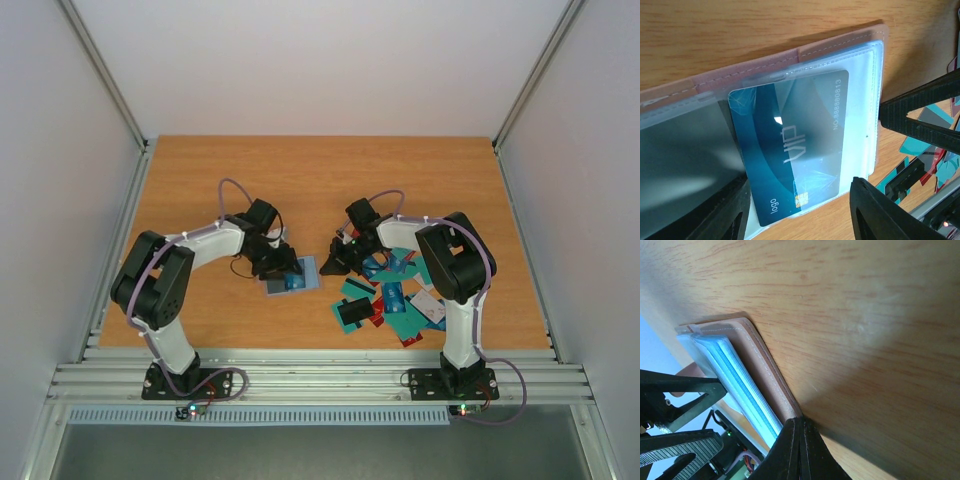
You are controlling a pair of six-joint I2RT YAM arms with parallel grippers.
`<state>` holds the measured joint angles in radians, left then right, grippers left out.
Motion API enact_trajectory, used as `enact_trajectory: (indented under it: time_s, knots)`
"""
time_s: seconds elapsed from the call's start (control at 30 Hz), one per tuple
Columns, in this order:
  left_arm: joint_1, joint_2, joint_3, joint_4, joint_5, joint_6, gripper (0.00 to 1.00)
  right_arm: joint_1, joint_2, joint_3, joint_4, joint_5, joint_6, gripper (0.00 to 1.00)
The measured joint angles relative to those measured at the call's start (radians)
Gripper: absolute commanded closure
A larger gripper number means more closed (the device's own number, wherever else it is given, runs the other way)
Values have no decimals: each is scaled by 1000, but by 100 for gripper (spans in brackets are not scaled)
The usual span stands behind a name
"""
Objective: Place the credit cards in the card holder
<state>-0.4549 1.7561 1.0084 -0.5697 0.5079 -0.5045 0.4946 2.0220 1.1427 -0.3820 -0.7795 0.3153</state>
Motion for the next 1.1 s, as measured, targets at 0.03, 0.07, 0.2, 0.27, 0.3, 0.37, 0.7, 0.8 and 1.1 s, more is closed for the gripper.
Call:
enact_trajectory:
  time_s: [0.03,0.07,0.2,0.27,0.3,0.37,0.7,0.8,1.1]
  knots:
    - [-1,1,0,1,0,0,44,0,0,0,0,0,0,99]
    - [-2,2,1,1,0,0,44,0,0,0,0,0,0,99]
    - [-7,7,5,3,1,-2,45,0,0,0,1,0,1,99]
    - [-8,9,5,5,5,-3,45,0,0,-1,1,0,2,99]
    - [-8,10,5,6,6,-5,45,0,0,-1,2,-1,2,99]
    - [-8,10,5,7,8,-7,45,0,0,-1,2,-1,2,99]
    - [-18,26,16,14,23,-23,46,0,0,-5,14,-4,5,99]
    - [-21,31,23,13,26,-27,46,0,0,-6,16,-5,6,99]
    - [-40,32,56,-2,18,-31,46,0,0,-8,18,-6,7,99]
